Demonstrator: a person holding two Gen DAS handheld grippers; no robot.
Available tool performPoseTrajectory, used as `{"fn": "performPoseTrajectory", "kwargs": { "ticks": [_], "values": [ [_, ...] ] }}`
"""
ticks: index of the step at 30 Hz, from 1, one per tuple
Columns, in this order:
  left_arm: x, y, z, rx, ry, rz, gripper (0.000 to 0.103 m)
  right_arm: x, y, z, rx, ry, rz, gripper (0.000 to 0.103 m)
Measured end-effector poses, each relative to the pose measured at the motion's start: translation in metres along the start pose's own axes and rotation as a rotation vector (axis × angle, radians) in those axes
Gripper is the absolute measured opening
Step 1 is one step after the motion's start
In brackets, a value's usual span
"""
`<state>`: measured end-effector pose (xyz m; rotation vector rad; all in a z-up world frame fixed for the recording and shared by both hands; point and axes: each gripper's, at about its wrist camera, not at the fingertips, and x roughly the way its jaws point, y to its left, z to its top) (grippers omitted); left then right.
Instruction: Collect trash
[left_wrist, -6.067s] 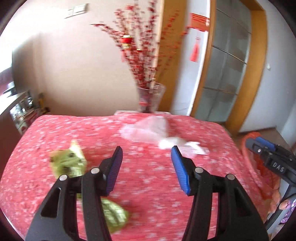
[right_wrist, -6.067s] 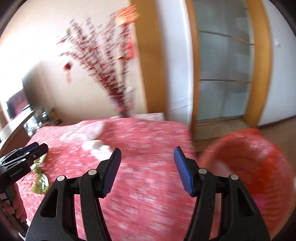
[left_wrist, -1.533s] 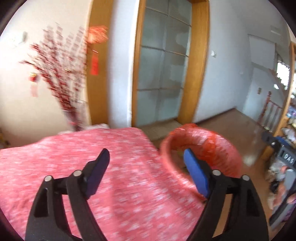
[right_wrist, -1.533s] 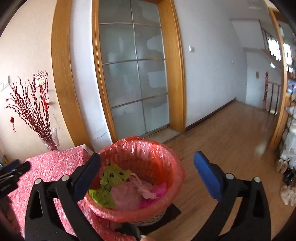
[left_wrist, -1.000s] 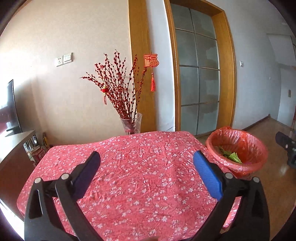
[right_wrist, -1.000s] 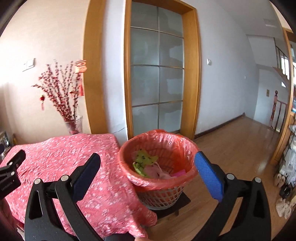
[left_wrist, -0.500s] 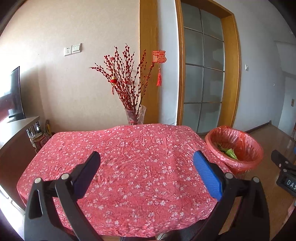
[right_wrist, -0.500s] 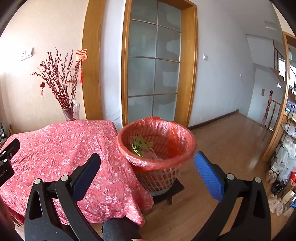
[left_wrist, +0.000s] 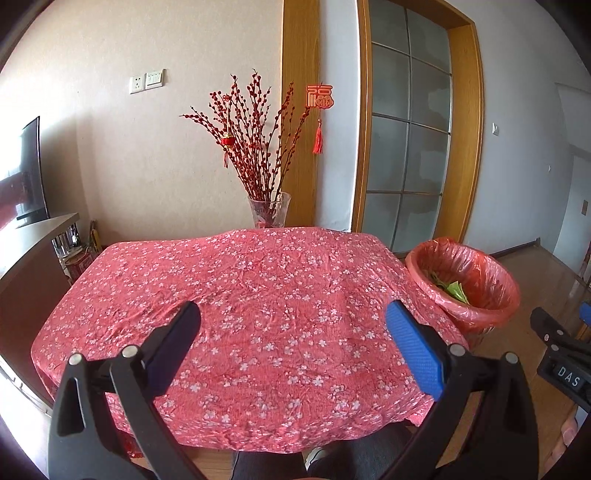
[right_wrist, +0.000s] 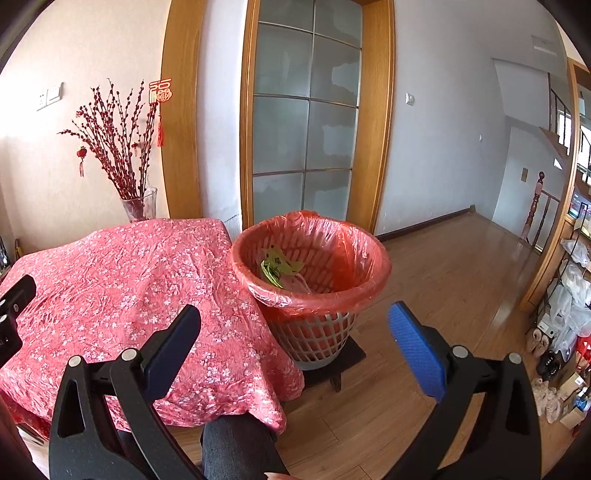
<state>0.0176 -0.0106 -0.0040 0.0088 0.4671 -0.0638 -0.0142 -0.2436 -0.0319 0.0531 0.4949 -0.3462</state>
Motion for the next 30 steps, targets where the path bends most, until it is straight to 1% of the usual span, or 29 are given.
{"fn": "performPoseTrajectory", "kwargs": {
  "ticks": [30],
  "values": [
    [-0.0058, 0.0004, 0.0018, -0.003, -0.015, 0.017, 0.098, 0.0026, -0.0006, -0.0027, 0.013, 0.017, 0.008, 0.101]
  ]
}}
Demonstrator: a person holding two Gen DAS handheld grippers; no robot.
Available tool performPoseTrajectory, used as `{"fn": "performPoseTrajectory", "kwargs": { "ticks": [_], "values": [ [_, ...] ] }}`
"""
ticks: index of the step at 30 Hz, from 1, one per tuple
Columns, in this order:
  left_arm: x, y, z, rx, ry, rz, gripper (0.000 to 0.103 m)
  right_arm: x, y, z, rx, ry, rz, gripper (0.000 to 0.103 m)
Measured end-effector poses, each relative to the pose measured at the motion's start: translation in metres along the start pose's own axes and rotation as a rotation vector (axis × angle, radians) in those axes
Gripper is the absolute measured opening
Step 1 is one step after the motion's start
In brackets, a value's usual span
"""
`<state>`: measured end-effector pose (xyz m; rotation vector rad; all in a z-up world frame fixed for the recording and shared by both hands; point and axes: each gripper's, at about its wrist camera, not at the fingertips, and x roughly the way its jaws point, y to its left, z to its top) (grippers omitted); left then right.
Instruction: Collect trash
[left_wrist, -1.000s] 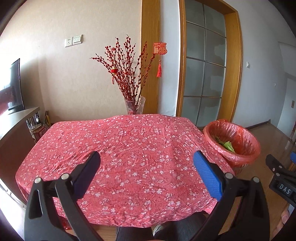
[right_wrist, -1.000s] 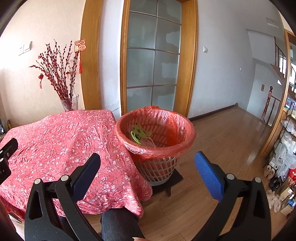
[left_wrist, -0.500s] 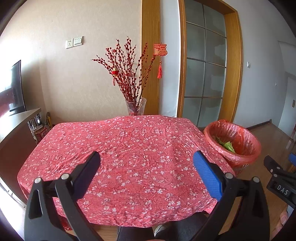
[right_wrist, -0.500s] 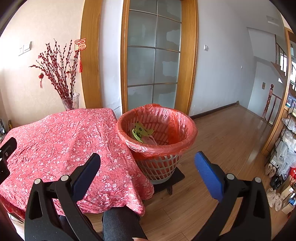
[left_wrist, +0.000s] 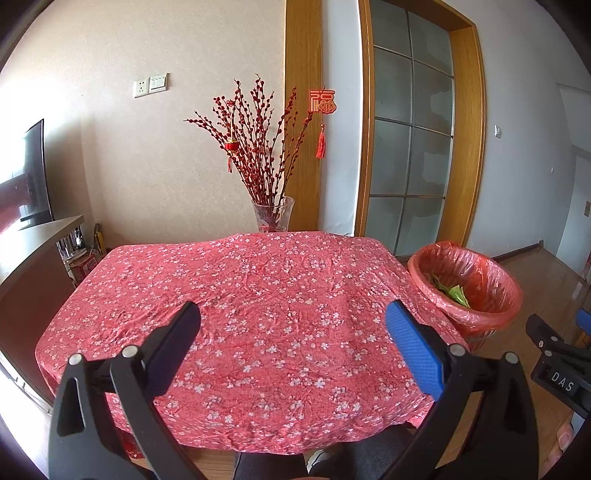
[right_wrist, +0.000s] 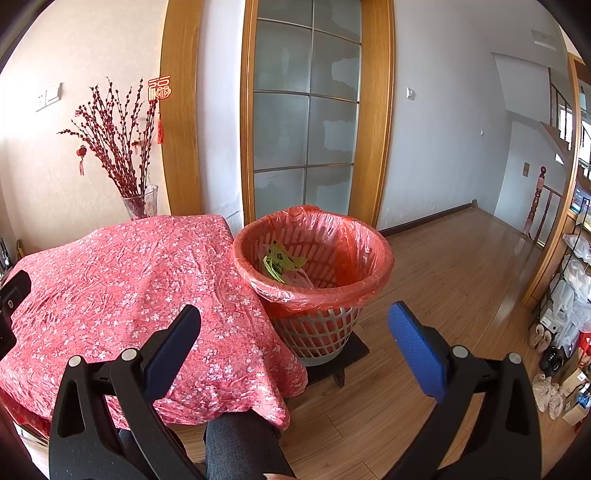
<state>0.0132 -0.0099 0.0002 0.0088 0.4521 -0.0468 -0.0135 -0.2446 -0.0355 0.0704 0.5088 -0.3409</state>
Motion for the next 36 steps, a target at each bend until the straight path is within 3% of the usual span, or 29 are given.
{"fn": "performPoseTrajectory", "kwargs": {
  "ticks": [36],
  "values": [
    [0.0025, -0.003, -0.0019, -0.003, 0.008, -0.012, 0.098, 0.0008, -0.0001, -0.0015, -0.002, 0.005, 0.002, 0.101]
  ]
}}
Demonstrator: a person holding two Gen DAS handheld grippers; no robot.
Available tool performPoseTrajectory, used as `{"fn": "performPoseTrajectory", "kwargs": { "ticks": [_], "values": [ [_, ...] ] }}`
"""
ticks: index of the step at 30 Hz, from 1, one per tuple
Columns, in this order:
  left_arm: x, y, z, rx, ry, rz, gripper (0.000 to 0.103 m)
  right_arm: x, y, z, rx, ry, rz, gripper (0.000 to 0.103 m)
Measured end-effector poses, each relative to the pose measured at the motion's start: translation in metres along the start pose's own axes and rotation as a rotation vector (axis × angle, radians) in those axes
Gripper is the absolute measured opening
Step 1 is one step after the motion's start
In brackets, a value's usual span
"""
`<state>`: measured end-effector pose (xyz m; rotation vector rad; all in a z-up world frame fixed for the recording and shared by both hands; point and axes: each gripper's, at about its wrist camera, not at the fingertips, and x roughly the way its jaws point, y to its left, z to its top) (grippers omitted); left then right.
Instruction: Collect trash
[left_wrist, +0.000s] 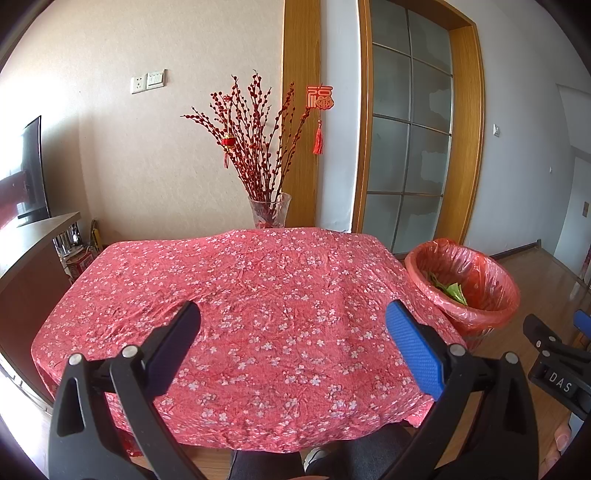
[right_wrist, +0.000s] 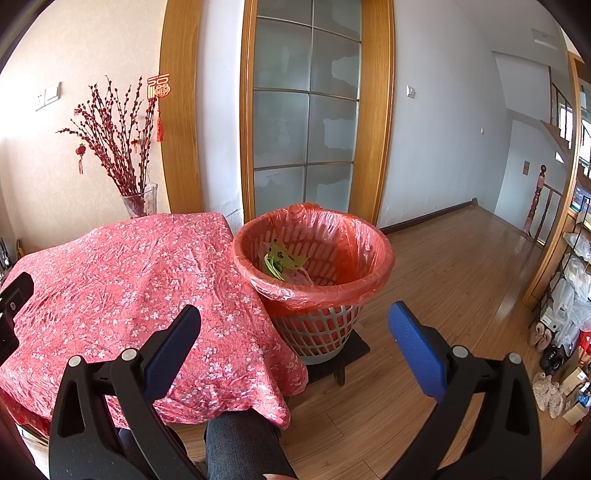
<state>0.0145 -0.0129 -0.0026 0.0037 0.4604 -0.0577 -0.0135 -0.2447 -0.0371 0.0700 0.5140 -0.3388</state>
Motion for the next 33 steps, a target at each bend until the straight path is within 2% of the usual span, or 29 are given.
{"fn": "performPoseTrajectory", "kwargs": {
  "ticks": [33],
  "values": [
    [0.0051, 0.0023, -0.0017, 0.002, 0.002, 0.003, 0.098, 0.0028, -0.0013, -0.0018, 0.005, 0.004, -0.002, 0.101]
  ]
}}
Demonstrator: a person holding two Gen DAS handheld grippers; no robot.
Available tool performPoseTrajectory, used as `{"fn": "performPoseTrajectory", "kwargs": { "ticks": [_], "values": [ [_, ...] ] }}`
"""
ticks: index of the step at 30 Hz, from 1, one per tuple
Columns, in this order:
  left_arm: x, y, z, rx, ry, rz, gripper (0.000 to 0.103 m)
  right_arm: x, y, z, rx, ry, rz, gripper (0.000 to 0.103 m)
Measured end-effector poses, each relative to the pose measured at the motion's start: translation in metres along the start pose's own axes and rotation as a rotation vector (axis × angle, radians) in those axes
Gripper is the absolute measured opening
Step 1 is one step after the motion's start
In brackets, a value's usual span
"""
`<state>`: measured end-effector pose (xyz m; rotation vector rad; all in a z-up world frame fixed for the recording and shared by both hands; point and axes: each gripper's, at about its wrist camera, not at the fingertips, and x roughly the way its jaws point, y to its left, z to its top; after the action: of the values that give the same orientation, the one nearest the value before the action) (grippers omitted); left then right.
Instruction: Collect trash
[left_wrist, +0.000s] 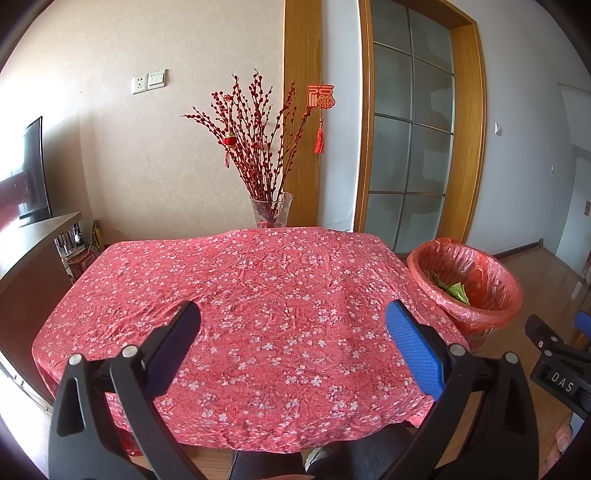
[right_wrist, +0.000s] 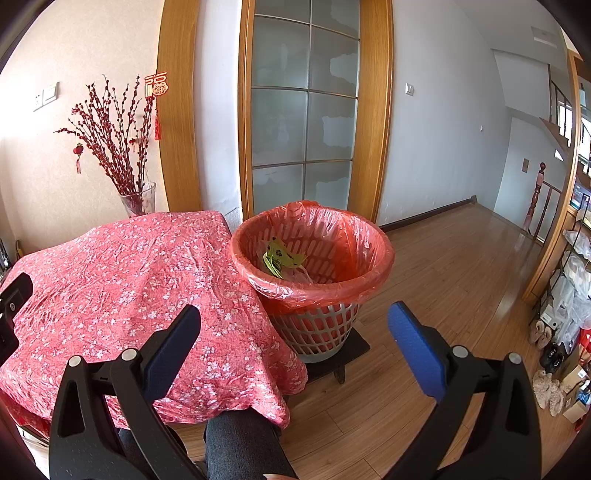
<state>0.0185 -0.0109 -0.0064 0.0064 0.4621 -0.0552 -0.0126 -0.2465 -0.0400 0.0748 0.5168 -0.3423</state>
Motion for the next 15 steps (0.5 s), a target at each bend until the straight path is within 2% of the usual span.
{"fn": "performPoseTrajectory", "kwargs": {
  "ticks": [15],
  "values": [
    [0.0016, 0.0008, 0.0016, 0.003, 0.003, 0.001, 0.098, 0.0018, 0.0007, -0.003, 0.0, 0.007, 0.0, 0.101]
  ]
}}
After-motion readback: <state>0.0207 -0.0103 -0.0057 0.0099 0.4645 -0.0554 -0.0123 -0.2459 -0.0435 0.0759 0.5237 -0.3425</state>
